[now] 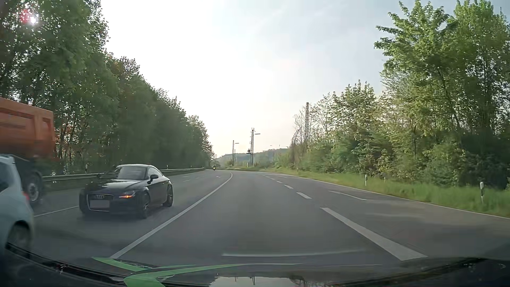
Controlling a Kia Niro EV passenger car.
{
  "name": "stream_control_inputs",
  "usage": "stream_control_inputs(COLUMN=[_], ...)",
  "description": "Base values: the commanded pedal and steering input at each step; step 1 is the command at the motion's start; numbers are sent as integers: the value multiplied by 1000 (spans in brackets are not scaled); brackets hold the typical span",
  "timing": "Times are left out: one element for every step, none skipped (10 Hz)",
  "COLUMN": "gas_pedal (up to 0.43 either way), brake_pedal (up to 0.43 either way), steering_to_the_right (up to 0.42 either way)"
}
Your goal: Follow the waypoints while adhering to traffic rules and regulations
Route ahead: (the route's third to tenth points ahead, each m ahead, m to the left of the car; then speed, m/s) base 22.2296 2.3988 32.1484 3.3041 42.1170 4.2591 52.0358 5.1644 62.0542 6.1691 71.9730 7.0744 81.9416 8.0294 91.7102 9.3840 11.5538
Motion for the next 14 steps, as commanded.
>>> stream_control_inputs(gas_pedal=[370,370,370,370,370,370,370,370,370,370,370,370,370,370], brake_pedal=[0,0,0,0,0,0,0,0,0,0,0,0,0,0], steering_to_the_right=[-12,-12,-12,-12,-12,-13,-13,-13,-13,-13,-13,-13,-13,-13])
